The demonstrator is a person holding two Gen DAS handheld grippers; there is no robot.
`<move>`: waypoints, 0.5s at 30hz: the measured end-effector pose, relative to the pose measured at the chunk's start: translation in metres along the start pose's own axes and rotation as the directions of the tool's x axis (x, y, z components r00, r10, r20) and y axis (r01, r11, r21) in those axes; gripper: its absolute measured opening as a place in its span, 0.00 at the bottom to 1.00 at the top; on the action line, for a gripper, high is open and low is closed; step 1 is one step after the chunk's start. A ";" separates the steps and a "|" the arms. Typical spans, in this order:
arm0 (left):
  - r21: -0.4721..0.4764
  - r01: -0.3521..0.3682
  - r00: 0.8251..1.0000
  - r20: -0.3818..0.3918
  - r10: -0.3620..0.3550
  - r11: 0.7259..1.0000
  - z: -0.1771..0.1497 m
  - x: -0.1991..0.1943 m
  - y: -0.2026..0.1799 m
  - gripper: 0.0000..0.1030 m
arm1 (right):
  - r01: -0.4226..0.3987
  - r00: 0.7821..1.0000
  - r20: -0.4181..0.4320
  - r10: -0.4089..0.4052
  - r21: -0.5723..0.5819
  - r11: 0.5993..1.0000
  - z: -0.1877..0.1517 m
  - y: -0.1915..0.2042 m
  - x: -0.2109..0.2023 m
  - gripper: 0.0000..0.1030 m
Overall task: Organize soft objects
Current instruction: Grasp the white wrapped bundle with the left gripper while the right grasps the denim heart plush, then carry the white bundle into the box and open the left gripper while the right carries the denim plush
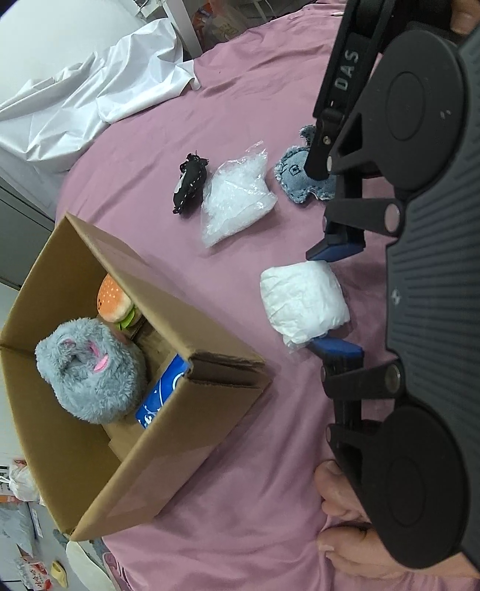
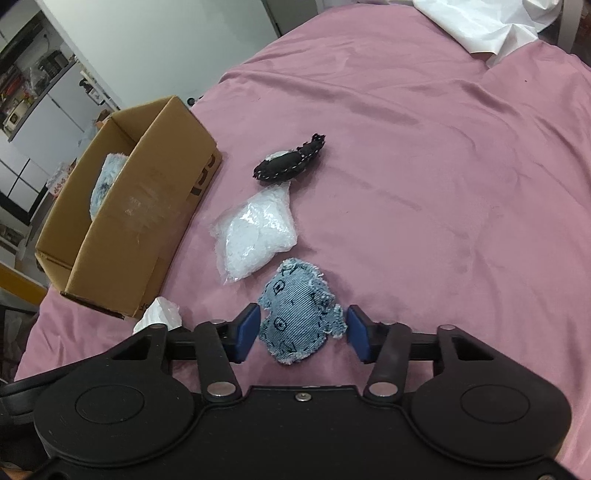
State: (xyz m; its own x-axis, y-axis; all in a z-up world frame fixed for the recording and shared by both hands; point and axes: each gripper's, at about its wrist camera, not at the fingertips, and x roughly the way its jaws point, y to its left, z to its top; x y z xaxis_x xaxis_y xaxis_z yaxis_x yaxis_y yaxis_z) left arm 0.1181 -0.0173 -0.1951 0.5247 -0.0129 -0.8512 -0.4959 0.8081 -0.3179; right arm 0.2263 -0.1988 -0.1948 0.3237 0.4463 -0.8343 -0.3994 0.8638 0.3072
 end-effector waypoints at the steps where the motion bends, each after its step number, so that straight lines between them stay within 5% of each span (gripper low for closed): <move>1: 0.003 -0.002 1.000 0.002 0.002 1.000 -0.001 -0.002 0.000 0.41 | -0.003 1.000 -0.005 0.003 -0.008 1.000 0.000 0.001 0.002 0.29; 6: 0.014 -0.001 1.000 0.018 0.001 1.000 0.000 -0.011 -0.003 0.41 | -0.025 1.000 0.015 0.025 0.009 1.000 0.001 -0.003 -0.004 0.17; 15: 0.036 0.008 0.997 0.077 -0.011 0.999 0.005 -0.038 -0.011 0.41 | -0.063 0.994 0.093 0.060 0.025 0.998 0.005 -0.005 -0.028 0.15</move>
State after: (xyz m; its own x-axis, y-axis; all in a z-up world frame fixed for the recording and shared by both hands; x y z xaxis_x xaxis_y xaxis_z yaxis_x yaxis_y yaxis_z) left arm 0.1076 -0.0226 -0.1572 0.5816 0.0238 -0.8131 -0.4666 0.8286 -0.3094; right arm 0.2241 -0.2143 -0.1708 0.3778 0.5175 -0.7678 -0.3973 0.8396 0.3704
